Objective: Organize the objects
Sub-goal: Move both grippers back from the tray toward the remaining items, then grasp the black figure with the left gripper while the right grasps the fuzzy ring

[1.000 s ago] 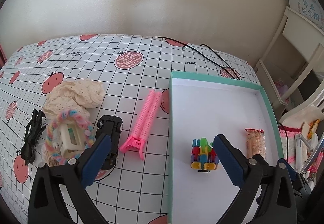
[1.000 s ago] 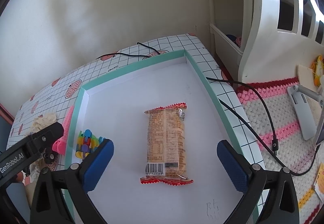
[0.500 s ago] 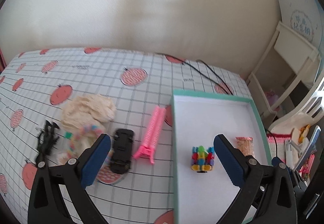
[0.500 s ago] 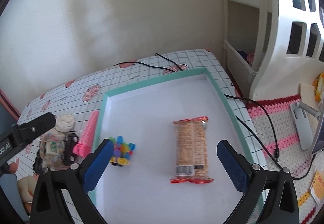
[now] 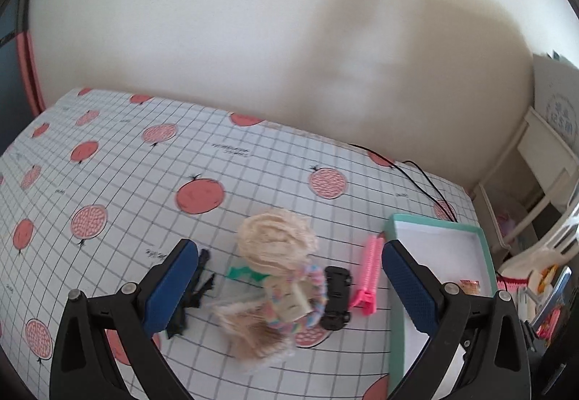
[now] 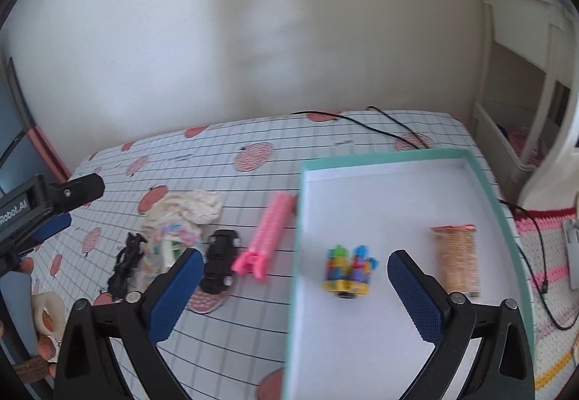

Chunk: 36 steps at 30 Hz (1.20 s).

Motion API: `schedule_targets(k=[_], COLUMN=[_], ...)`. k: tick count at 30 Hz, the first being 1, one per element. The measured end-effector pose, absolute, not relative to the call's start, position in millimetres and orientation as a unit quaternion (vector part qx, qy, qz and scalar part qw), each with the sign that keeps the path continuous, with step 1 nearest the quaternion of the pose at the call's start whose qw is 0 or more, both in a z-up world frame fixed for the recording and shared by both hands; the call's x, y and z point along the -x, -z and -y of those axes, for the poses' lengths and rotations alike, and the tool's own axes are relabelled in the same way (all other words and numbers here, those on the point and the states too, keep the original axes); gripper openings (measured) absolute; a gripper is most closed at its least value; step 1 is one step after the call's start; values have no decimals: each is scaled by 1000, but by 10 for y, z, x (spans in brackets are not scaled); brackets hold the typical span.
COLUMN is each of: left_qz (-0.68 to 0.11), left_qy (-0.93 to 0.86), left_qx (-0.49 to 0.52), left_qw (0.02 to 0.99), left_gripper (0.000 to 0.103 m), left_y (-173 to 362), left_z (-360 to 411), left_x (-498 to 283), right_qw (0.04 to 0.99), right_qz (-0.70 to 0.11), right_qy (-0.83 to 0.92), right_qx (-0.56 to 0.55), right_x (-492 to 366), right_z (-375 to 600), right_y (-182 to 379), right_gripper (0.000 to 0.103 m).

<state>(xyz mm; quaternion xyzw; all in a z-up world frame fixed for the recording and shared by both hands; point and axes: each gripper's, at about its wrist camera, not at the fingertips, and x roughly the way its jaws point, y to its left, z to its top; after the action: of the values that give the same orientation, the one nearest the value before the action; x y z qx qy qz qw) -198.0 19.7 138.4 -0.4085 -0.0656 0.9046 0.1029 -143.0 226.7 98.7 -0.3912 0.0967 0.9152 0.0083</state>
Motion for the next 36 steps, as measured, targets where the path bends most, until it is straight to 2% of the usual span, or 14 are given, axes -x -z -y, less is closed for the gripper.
schedule_targets(k=[10, 18, 28, 36], left_qz=[112, 133, 132, 123], left_qy=[-892, -876, -862, -853], left_qx=[435, 464, 490, 506], left_qw=[49, 23, 17, 27], left_gripper=[101, 101, 101, 100], left_y=[-1251, -1007, -819, -674], left_z=[598, 907, 942, 867], left_x=[2143, 2243, 2267, 2295], right_qw=[-39, -59, -61, -57], right_qz=[-83, -78, -46, -65], right_qy=[-914, -909, -905, -898], right_qx=[395, 405, 419, 432], right_x=[1576, 1666, 1774, 1881], right_z=[-1589, -1289, -1028, -1080], right_y=[-953, -847, -735, -672], right_gripper=[103, 100, 84, 75])
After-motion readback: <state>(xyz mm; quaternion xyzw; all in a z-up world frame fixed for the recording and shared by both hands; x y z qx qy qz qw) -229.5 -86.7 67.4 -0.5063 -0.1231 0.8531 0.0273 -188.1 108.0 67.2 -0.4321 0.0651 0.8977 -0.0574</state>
